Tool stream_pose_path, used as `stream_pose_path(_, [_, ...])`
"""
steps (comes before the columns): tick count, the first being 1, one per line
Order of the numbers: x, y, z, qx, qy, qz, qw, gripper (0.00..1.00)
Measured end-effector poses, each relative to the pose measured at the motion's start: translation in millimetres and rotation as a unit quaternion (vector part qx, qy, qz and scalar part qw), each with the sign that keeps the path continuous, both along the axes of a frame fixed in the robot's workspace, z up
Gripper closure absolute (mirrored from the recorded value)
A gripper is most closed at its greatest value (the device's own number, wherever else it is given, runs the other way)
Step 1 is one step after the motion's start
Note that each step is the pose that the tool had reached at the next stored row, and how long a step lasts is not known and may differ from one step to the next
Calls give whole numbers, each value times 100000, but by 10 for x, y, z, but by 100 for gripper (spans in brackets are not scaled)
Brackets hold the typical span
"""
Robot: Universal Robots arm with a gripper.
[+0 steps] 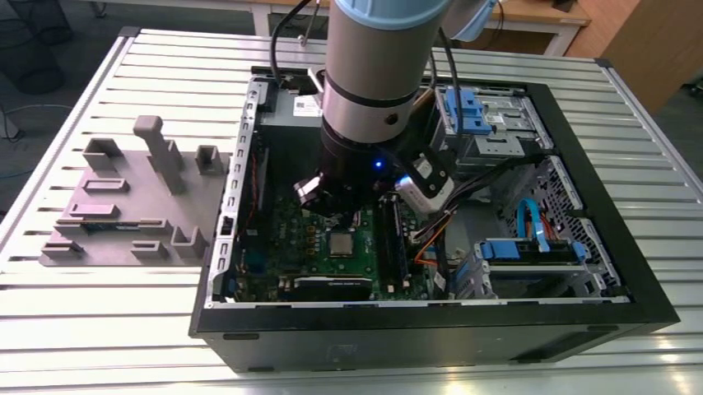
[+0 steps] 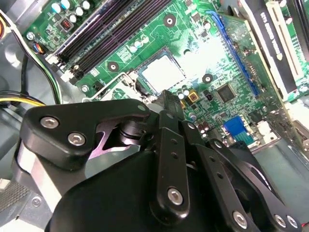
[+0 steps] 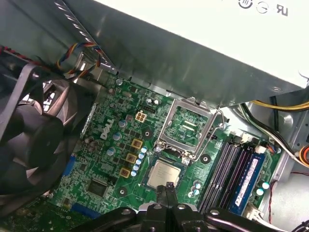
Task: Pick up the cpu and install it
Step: 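Close the cpu cover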
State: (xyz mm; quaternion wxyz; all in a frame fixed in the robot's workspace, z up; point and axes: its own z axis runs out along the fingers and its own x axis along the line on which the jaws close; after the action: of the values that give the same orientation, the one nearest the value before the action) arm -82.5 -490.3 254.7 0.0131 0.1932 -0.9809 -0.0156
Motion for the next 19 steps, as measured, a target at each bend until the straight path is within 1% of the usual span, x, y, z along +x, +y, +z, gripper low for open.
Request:
stream_pose_path(4, [50,4,-1,7,-3,154,100000,90])
stream_pose_path(6, [67,4,-1,-1,-2,591,99998,90])
stream_pose_path(9, [70,4,0,-4,0,2858,99959,90])
stream_pose_path(11, [70,4,-1,-1,-1,4665,99891,90])
stream_pose_path(15, [70,4,-2,54,4,8046,99676,90])
stream_pose_path(16, [73,4,-4,483,-42,8439,99642,90])
stream_pose_path(19, [84,4,-5,3152,-263,8780,99564,90])
